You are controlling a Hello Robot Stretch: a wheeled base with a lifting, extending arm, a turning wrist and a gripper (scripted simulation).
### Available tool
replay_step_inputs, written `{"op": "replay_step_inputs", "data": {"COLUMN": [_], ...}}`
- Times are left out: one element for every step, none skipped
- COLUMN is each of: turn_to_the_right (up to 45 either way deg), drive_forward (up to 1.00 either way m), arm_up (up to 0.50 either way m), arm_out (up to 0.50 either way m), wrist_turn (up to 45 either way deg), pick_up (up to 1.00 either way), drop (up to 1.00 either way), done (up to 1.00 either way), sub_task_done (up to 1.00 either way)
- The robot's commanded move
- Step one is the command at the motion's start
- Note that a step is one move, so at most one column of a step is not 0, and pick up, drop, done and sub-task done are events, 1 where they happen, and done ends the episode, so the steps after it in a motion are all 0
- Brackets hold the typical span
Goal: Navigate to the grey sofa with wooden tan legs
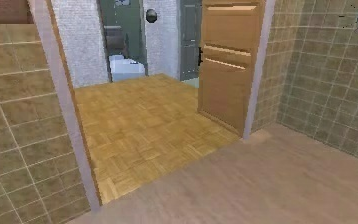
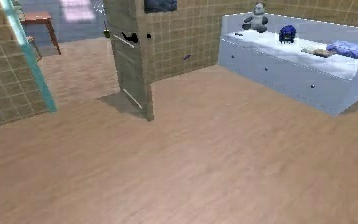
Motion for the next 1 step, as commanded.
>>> {"op": "replay_step_inputs", "data": {"turn_to_the_right": [0.0], "drive_forward": [0.95], "arm_up": [0.00], "arm_out": [0.00], "wrist_turn": [0.0], "pick_up": [0.00], "drop": [0.00], "done": [0.00], "sub_task_done": [0.00]}}
